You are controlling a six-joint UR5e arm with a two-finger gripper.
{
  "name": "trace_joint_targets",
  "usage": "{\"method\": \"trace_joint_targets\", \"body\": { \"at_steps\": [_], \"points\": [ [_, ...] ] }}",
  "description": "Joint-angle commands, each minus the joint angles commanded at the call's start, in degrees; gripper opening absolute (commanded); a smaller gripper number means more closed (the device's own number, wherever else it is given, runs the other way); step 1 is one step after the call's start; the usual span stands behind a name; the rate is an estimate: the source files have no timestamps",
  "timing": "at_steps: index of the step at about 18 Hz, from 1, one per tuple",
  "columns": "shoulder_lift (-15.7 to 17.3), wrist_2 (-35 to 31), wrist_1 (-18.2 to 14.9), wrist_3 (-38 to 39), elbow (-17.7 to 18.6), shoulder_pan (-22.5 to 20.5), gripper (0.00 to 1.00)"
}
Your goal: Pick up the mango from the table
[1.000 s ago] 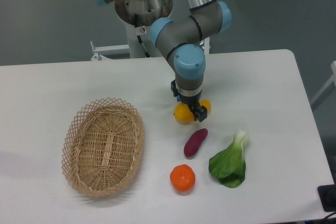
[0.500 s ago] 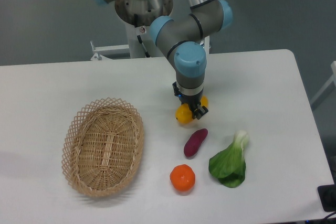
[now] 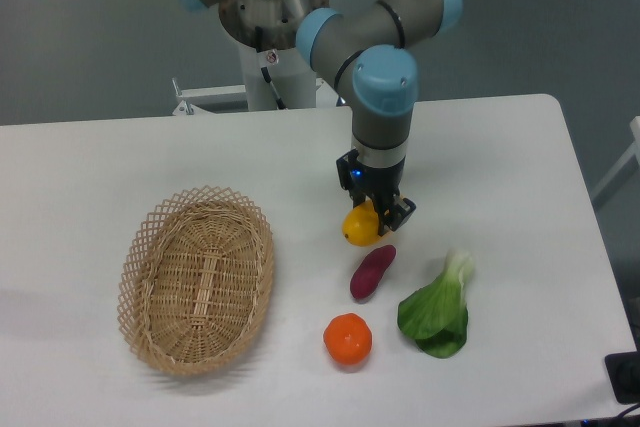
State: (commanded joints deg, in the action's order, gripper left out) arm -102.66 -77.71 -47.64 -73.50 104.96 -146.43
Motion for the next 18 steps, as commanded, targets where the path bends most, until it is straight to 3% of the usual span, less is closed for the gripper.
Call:
{"method": "trace_joint_targets", "body": {
  "at_steps": [8,18],
  "points": [
    [0.0,9.3,-0.1,12.2,-11.3,-1.8,0.59],
    [0.0,9.4,-0.1,13.0,-12.4,-2.9,0.6]
  ]
}}
